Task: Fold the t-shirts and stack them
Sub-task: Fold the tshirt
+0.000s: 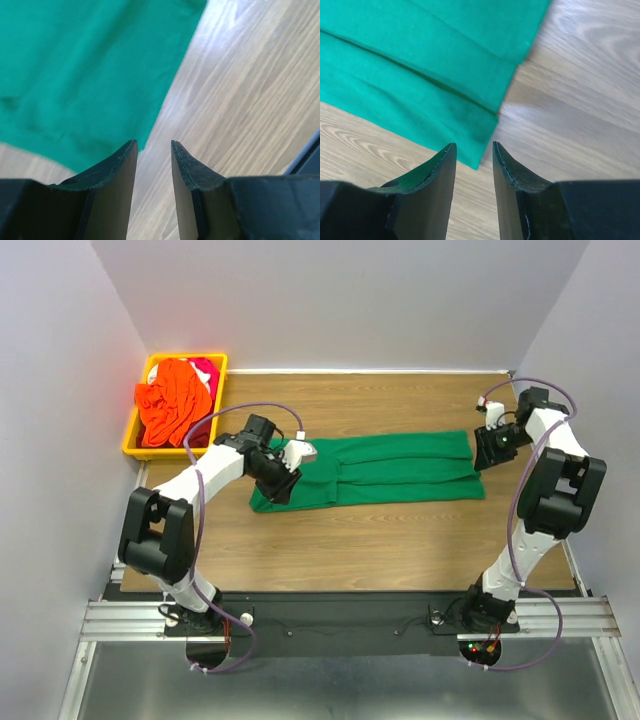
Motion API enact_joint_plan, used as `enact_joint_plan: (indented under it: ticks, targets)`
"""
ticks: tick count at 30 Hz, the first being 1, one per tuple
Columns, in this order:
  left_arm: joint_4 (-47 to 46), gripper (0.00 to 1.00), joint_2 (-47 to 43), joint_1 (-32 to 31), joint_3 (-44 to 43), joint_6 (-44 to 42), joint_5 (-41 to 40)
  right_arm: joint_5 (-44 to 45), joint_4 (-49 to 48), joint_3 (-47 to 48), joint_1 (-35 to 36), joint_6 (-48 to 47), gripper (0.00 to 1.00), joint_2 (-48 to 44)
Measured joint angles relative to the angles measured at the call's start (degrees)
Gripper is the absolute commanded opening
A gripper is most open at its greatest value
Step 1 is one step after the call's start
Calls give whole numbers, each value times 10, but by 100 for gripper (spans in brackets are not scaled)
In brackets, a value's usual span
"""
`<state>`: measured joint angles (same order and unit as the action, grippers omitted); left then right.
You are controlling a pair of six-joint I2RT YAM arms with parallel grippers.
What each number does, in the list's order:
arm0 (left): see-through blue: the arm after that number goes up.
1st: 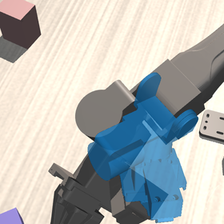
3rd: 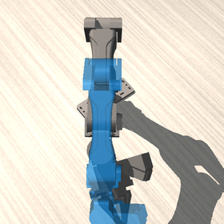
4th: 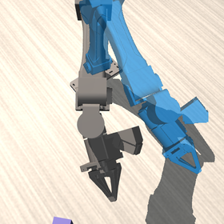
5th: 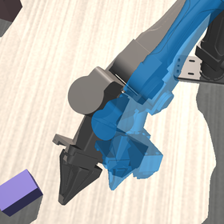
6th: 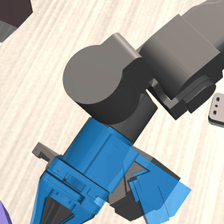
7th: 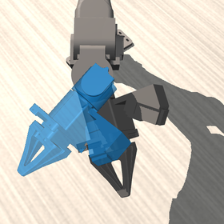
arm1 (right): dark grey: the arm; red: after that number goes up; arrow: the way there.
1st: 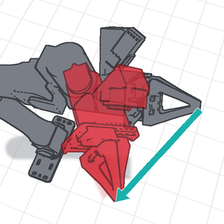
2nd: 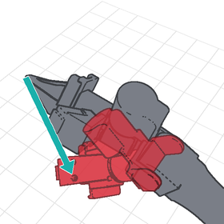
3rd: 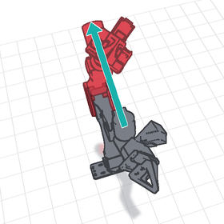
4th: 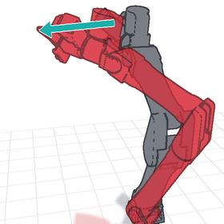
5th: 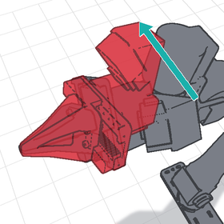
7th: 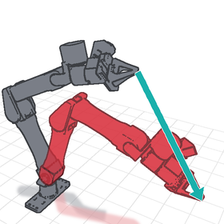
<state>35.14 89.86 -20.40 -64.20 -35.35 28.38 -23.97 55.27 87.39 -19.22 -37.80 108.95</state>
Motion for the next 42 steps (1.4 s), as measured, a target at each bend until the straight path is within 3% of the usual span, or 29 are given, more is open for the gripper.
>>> enact_joint_plan:
  ticks: [14,20,27,34,42]
  targets:
    - [-10,44,23,-20,40,35,-21,-4,-5,-45,90,30,40,-17]
    - [-9,44,23,-16,47,45,-11,-79,-23,-56,232,125,52,-61]
    - [0,44,23,20,47,48,7,-150,-122,-55,371,288,51,-45]
    - [11,45,37,47,47,48,13,-156,-174,-54,436,365,52,33]
    - [9,45,76,48,45,48,22,-155,-228,-54,478,432,53,62]
